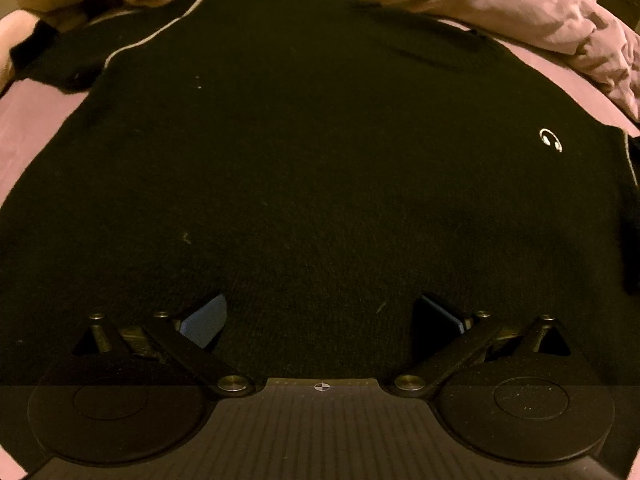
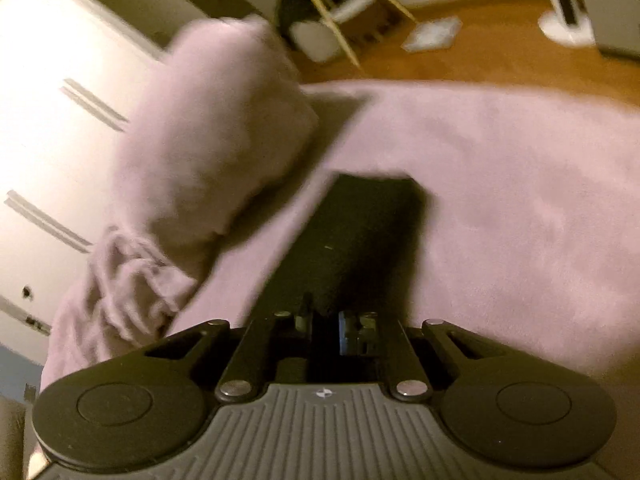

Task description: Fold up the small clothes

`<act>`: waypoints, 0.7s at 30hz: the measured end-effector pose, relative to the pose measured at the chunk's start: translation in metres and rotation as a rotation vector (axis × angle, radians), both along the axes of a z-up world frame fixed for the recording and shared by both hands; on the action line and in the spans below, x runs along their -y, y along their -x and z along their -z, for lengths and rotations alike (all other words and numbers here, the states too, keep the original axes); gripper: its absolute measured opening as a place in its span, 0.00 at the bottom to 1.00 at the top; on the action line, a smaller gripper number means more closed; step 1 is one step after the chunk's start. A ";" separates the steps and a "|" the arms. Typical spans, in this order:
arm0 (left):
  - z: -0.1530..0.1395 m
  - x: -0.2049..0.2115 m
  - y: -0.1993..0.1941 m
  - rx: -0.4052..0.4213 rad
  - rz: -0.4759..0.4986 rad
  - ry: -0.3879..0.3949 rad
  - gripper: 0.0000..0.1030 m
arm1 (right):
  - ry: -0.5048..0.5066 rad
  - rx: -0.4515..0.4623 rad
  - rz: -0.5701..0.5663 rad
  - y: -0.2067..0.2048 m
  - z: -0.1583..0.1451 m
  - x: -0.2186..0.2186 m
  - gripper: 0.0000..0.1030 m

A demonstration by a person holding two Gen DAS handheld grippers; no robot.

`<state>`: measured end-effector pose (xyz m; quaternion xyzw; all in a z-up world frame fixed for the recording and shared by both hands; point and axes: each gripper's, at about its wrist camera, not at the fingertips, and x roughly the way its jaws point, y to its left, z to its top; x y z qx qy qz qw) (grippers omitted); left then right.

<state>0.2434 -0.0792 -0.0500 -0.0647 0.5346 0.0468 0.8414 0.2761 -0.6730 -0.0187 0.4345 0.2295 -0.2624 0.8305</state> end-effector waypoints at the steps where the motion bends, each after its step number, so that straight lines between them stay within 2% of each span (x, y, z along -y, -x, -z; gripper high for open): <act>1: -0.002 -0.002 0.000 -0.004 0.001 0.005 1.00 | 0.040 0.016 0.000 0.007 -0.014 -0.003 0.10; 4: -0.008 -0.010 0.000 -0.013 -0.001 0.011 1.00 | 0.109 0.048 0.032 0.029 -0.051 -0.006 0.10; 8: -0.021 -0.025 0.002 -0.006 0.004 0.013 1.00 | 0.155 -0.011 0.073 0.036 -0.078 -0.014 0.09; 11: -0.034 -0.038 0.004 0.014 0.019 -0.001 1.00 | 0.211 0.021 0.030 0.028 -0.105 -0.045 0.09; 14: -0.044 -0.055 0.005 0.028 0.024 -0.011 1.00 | 0.309 0.078 -0.139 0.002 -0.138 -0.113 0.10; 17: -0.051 -0.076 0.004 0.038 0.001 -0.003 1.00 | 0.376 0.119 -0.371 -0.025 -0.156 -0.202 0.10; 19: -0.054 -0.091 0.004 0.048 -0.026 0.007 1.00 | 0.388 0.159 -0.522 -0.038 -0.155 -0.266 0.10; 21: -0.056 -0.106 0.005 0.055 -0.049 0.022 1.00 | 0.344 0.191 -0.645 -0.049 -0.139 -0.328 0.14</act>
